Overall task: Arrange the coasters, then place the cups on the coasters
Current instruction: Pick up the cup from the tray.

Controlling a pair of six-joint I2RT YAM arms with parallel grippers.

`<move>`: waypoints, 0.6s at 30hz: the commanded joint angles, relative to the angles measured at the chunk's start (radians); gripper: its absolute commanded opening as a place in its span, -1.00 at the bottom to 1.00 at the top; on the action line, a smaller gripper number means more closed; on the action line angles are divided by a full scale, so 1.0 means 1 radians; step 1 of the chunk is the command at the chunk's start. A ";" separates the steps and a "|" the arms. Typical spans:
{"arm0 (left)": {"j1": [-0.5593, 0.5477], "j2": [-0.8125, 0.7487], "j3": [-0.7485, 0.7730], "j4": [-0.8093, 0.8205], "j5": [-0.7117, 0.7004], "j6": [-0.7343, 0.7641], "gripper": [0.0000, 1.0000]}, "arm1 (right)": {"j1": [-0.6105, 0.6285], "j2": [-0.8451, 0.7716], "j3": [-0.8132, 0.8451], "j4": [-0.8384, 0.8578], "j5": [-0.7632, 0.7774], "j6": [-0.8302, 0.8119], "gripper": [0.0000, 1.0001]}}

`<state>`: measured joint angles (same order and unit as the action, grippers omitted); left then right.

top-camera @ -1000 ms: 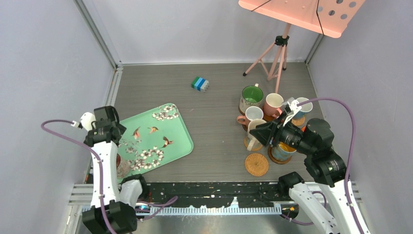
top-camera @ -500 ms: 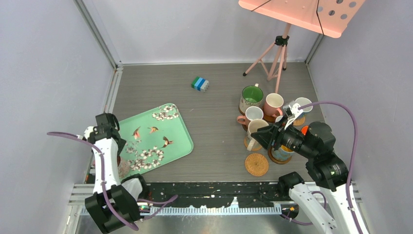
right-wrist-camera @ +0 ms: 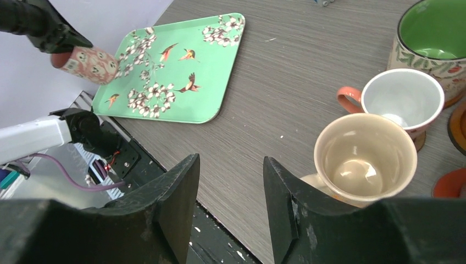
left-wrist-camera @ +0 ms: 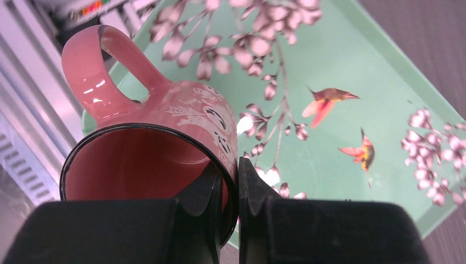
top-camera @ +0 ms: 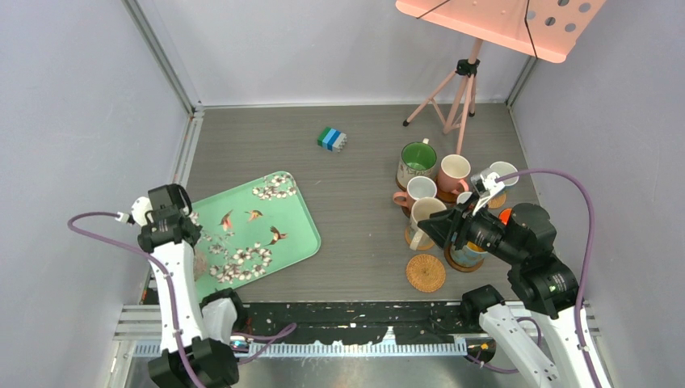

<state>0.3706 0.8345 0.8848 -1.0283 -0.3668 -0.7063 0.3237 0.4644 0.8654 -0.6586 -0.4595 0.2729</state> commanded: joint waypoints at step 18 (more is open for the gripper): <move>-0.913 -0.198 0.174 -0.103 0.110 0.278 -1.00 | 0.003 -0.008 0.023 -0.079 0.223 0.041 0.07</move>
<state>-0.3527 0.6353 1.0004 -1.1057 -0.1711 -0.3996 0.3237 0.4644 0.8654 -0.7284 -0.3019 0.3069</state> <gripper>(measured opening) 0.105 0.532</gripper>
